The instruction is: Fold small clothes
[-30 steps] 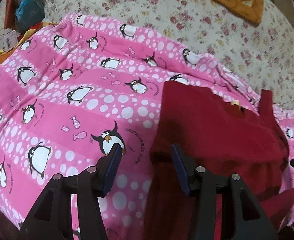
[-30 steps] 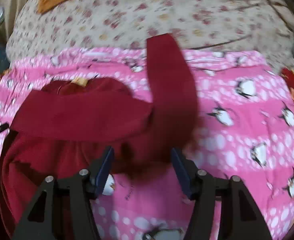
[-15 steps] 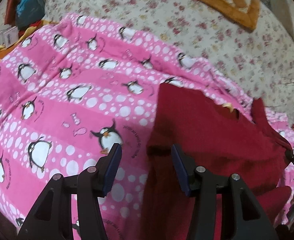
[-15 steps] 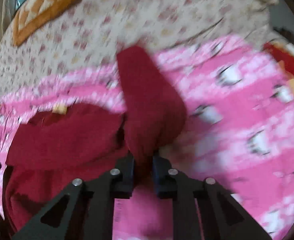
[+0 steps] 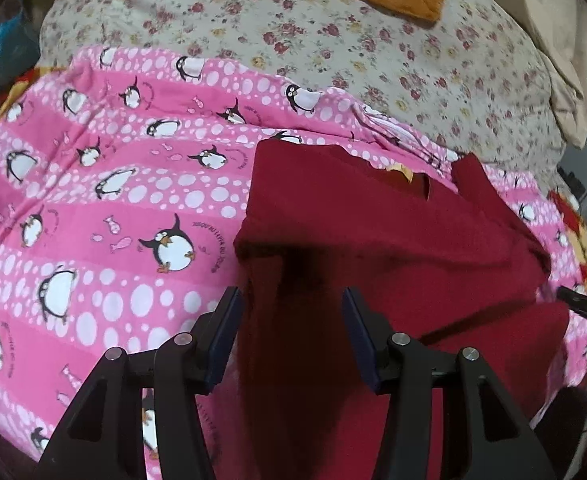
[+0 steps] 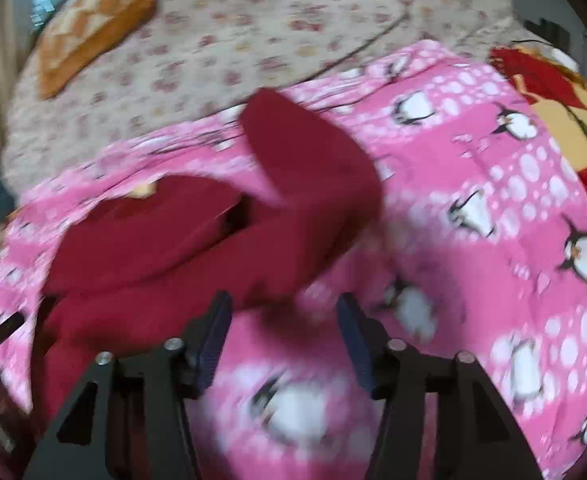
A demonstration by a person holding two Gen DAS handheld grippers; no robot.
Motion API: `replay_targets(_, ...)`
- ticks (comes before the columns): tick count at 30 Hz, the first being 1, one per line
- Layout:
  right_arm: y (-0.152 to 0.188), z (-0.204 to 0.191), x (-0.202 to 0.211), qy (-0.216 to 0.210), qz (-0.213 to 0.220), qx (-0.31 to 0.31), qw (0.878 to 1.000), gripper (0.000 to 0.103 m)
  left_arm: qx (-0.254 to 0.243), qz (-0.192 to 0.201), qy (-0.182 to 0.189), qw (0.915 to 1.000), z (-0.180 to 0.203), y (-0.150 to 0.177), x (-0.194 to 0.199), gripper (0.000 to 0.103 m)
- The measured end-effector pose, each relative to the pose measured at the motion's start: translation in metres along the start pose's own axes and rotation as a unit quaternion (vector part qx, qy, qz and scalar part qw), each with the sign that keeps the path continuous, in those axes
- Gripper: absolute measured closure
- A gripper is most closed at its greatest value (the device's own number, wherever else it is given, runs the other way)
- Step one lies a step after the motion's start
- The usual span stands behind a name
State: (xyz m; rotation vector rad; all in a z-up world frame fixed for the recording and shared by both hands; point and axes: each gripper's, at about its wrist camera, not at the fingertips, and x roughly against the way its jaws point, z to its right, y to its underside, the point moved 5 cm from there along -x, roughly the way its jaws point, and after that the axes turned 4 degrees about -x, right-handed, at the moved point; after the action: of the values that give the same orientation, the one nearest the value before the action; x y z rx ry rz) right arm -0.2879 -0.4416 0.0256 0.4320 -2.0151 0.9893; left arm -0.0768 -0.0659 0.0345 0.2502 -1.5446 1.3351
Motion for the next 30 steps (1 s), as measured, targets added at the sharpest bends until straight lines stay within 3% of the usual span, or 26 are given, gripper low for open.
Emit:
replay_targets(3, 0.026, -0.02, 0.014, -0.073, -0.021, 0.009, 0.997, 0.031, -0.003, -0.015, 0.013, 0.9998, 0.004, 0.011, 0.006, 0.072)
replay_targets(7, 0.051, -0.039, 0.031, -0.12, -0.029, 0.024, 0.992, 0.03, 0.016, -0.02, 0.023, 0.9994, 0.0, 0.035, 0.017, 0.072)
replay_targets(13, 0.068, -0.044, 0.058, -0.131, -0.021, 0.043, 0.99, 0.026, 0.052, -0.055, 0.044, 0.9962, -0.007, 0.083, 0.032, 0.072)
replay_targets(15, 0.071, -0.044, 0.065, -0.143, -0.015, 0.055, 0.988, 0.018, 0.058, -0.06, 0.05, 0.9953, -0.004, 0.094, 0.036, 0.072)
replay_targets(17, 0.075, -0.042, 0.056, -0.12, -0.014, 0.066, 0.99, 0.017, 0.06, -0.067, 0.059, 0.9942, 0.0, 0.104, 0.036, 0.072)
replay_targets(20, 0.083, -0.041, 0.023, -0.11, -0.047, 0.06, 0.991, 0.017, 0.056, -0.089, 0.074, 0.9917, 0.013, 0.118, 0.029, 0.072)
replay_targets(22, 0.088, -0.043, 0.007, -0.111, -0.065, 0.06, 0.99, 0.029, 0.036, -0.093, 0.055, 0.9935, 0.02, 0.122, 0.023, 0.072)
replay_targets(24, 0.097, -0.051, -0.002, -0.109, -0.081, 0.078, 0.988, 0.082, 0.014, -0.092, 0.044, 0.9946, 0.026, 0.123, 0.022, 0.072)
replay_targets(25, 0.101, -0.055, -0.001, -0.1, -0.081, 0.094, 0.987, 0.09, 0.01, -0.09, 0.043, 0.995, 0.026, 0.122, 0.024, 0.082)
replay_targets(26, 0.102, -0.057, 0.002, -0.101, -0.079, 0.099, 0.987, 0.09, 0.009, -0.089, 0.042, 0.9952, 0.025, 0.122, 0.027, 0.103)
replay_targets(27, 0.105, -0.058, 0.009, -0.106, -0.078, 0.103, 0.986, 0.091, 0.011, -0.088, 0.043, 0.9952, 0.023, 0.122, 0.032, 0.103)
replay_targets(30, 0.118, -0.06, 0.035, -0.141, -0.11, 0.11, 0.978, 0.092, 0.029, -0.092, 0.094, 0.9909, 0.02, 0.124, 0.054, 0.103)
